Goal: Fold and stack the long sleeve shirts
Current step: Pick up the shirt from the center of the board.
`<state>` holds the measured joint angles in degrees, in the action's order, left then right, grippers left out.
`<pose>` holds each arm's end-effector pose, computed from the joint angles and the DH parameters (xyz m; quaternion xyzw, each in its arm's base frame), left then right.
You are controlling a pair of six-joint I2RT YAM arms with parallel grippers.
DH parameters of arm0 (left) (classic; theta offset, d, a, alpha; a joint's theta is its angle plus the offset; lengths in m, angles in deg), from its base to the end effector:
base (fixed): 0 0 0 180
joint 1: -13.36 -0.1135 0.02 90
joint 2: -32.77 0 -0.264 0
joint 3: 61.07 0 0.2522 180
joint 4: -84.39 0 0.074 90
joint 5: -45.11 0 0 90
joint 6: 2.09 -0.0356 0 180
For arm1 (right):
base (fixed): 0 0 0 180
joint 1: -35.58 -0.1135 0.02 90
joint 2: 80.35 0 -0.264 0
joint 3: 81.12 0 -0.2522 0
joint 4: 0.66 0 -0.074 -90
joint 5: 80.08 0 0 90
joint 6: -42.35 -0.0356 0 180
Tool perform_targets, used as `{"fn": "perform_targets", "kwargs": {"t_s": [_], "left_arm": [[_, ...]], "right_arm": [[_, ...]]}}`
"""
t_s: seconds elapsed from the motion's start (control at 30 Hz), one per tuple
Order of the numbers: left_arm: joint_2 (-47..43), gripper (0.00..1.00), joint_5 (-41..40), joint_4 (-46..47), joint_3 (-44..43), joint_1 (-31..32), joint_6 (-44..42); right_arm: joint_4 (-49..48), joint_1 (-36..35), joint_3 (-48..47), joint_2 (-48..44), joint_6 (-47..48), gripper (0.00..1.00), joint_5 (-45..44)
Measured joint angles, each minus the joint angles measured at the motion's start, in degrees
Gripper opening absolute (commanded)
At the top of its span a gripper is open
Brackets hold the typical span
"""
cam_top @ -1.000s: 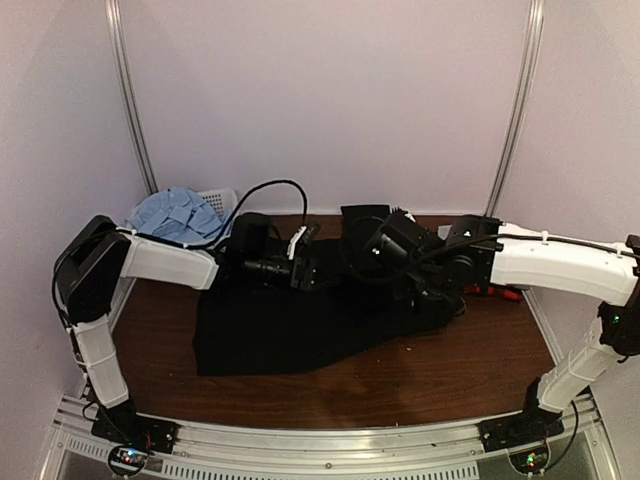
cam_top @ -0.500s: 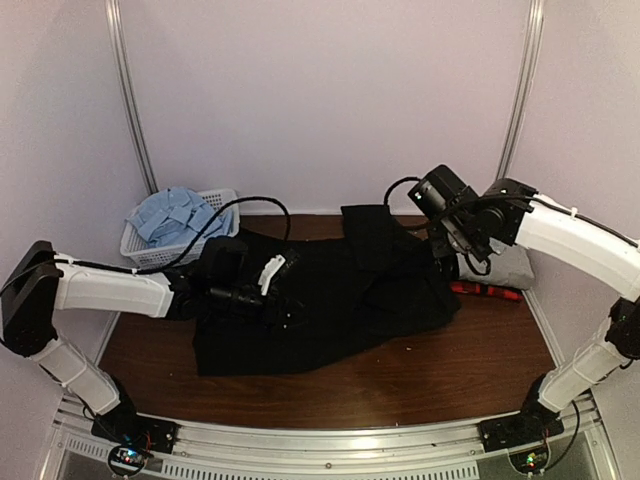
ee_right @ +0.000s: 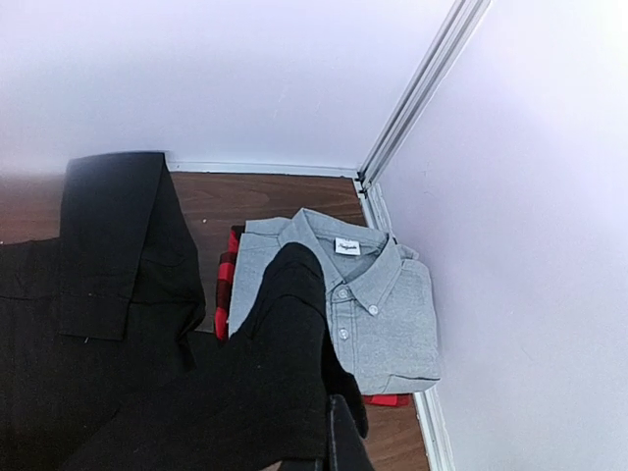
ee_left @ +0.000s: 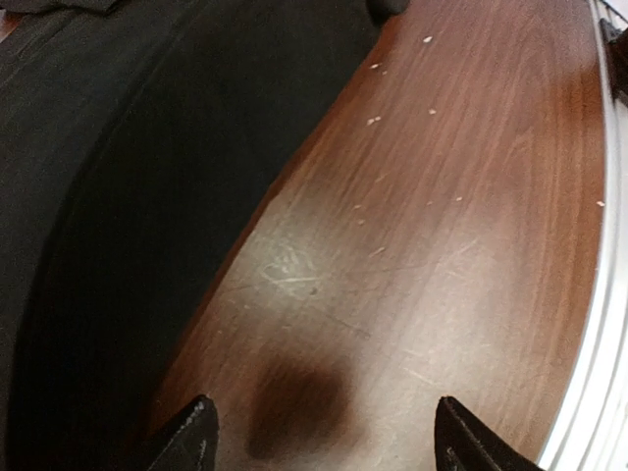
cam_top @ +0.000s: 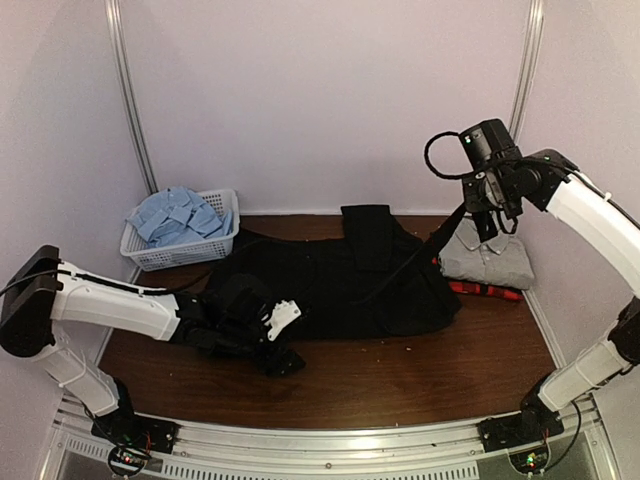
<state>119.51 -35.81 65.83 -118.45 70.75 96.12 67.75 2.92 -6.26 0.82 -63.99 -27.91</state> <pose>0.1558 -0.2540 0.1724 0.4130 0.8342 -0.2560 0.2608 0.2499 0.1343 0.4053 0.0004 0.8812 -0.1201 0.4572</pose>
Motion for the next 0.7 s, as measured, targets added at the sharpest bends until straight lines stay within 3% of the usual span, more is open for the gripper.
{"fn": "perform_targets", "kwargs": {"t_s": [0.3,0.7], "left_arm": [[3.91,0.72,-13.18,-5.18,-2.10,0.00,-2.69],[-2.58,0.71,-8.22,-10.54,-5.49,0.00,-4.83]], "right_arm": [[-0.52,1.09,-0.20,-0.04,2.03,0.00,2.54],[-1.81,1.64,1.25,0.07,2.71,0.00,4.09]]}}
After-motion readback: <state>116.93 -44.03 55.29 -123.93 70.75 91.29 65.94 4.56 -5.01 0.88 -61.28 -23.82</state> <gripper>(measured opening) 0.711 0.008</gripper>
